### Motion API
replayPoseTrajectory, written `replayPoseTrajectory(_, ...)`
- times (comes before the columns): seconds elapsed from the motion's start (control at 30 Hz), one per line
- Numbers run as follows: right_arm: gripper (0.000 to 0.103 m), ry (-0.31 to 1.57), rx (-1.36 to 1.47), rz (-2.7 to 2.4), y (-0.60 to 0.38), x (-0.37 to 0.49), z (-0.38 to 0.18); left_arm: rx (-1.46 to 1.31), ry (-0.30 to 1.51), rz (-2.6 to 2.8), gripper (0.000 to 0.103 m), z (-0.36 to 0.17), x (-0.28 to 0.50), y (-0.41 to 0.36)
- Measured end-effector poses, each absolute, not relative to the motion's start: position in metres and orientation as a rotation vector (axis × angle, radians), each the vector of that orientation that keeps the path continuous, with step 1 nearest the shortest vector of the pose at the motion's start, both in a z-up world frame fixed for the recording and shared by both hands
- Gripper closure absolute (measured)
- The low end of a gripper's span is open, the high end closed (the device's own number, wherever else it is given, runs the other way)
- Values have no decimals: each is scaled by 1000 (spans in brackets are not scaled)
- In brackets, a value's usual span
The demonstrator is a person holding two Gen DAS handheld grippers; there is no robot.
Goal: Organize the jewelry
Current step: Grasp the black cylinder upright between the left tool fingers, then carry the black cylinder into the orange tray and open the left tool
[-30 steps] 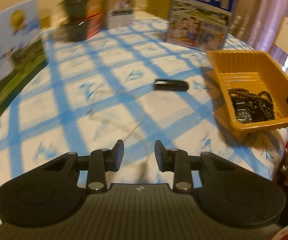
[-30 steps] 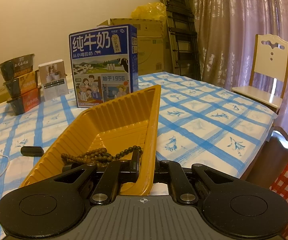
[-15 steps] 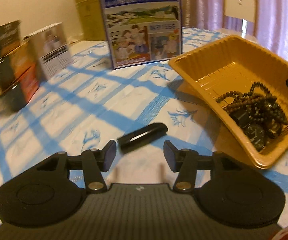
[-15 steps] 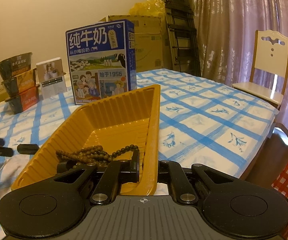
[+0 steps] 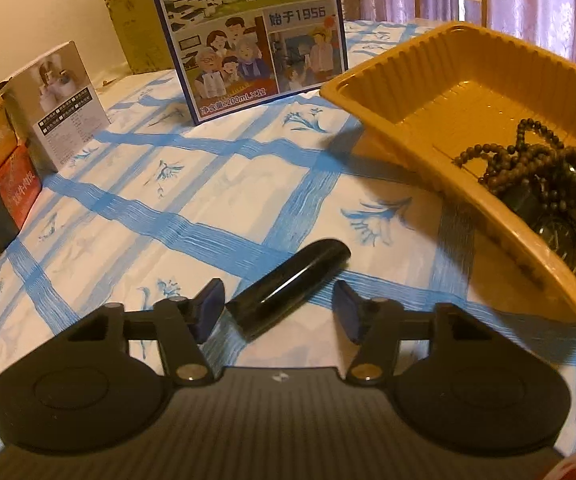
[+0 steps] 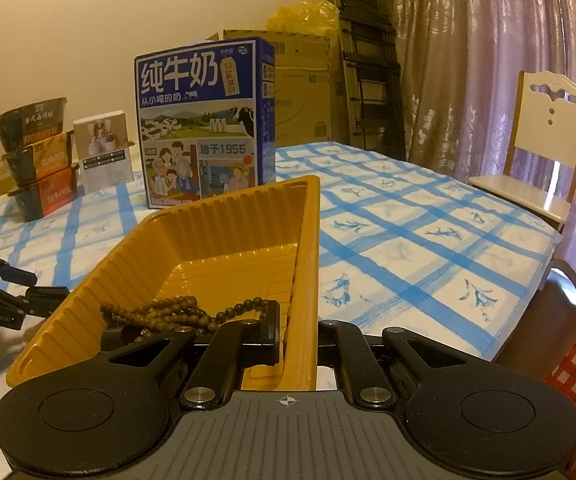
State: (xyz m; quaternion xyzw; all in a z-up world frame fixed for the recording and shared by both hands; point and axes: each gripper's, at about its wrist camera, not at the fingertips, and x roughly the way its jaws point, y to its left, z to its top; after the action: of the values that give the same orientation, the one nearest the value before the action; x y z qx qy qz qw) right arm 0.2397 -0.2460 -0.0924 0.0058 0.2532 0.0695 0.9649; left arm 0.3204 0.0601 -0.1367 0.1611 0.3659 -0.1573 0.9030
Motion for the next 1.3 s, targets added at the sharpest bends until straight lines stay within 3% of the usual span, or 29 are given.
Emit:
replayPoseTrajectory(0.03,95,514,13,141,-246,240,-93,323,770,-335,60,-135,319,60)
replayPoseTrajectory(0.17,95,515,15,140,-246,239,-93,317,810,-377,67,-128,308,55)
replayPoseTrajectory(0.6,95,522,27,136,-246,238,-93,241,833,-280,65,-132,326,40)
replayPoseTrajectory(0.67,95,522,27,135,-246,238,-93,193,839,-261,79,-133,329,43)
replayPoseTrajectory(0.73,95,522,29,135,-247,238,-93,161,840,-243,82,-133,329,46)
replayPoseTrajectory(1.3,95,519,38,120,-245,238,-92,81,805,-184,83,-111,293,52)
